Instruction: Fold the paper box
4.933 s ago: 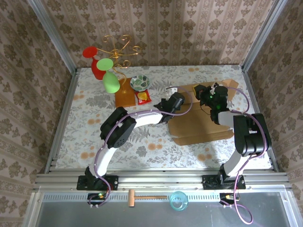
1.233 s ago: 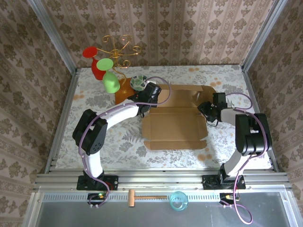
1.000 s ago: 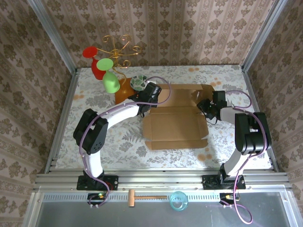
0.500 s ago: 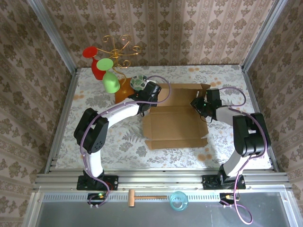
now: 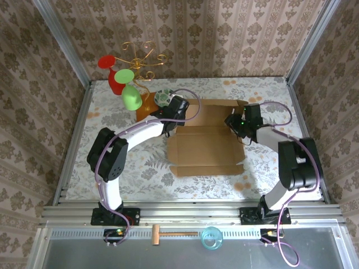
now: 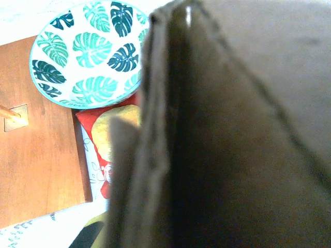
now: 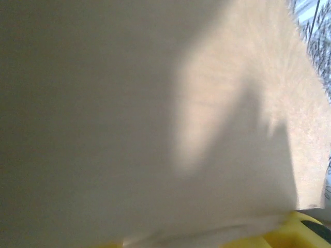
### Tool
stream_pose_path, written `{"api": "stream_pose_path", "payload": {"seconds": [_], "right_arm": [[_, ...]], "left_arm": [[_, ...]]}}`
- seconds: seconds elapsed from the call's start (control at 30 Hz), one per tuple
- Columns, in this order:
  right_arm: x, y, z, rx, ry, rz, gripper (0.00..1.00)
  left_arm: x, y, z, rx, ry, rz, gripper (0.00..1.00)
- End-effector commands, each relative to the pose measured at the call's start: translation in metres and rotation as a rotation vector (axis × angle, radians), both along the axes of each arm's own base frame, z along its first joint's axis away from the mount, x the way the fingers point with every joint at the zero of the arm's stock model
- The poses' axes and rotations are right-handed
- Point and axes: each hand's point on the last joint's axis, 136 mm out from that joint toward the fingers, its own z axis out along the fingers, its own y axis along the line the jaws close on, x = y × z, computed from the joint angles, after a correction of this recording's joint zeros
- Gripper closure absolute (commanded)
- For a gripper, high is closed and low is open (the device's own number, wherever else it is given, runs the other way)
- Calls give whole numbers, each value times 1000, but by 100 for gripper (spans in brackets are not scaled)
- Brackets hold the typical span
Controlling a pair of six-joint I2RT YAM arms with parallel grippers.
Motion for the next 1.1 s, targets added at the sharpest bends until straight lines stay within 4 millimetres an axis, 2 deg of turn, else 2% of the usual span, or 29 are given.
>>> {"api": "stream_pose_path", "payload": {"seconds": [0.0,0.07,0.13,0.23,0.33,0.43,0.57,0.6,0.73,0.87,0.93,1.07], "right_arm": [[-8,-15,63,-37,-133,30,52],[-18,-29,98,-53,-223,15,52],[-27,-44,122,-67,-285,-20,53],[-34,-72,135,-89,-329,-92,54],[-33,-95,123,-160,-321,-119,54],[-23,-113,102,-268,-319,-92,53],[-4,-122,73,-331,-305,-20,56],[1,-123,60,-319,-271,-5,57],[22,-112,31,-218,-148,81,58],[33,-93,1,-151,-61,151,57],[39,-84,-5,-139,-50,175,56],[47,-61,-4,-113,-82,261,57]], "left_arm": [[5,7,5,-17,-3,0,100],[7,10,5,-14,-7,-5,100],[9,10,6,-13,-14,-15,100],[11,10,5,-14,-14,-32,100],[10,12,4,-20,0,-46,100],[7,14,5,-18,15,-65,100],[3,18,1,-10,35,-88,100],[3,19,-1,-9,43,-91,100],[4,24,-8,-10,65,-90,100],[6,23,-10,-9,71,-94,100],[7,22,-11,-10,71,-93,100],[9,22,-13,-3,74,-86,100]]}}
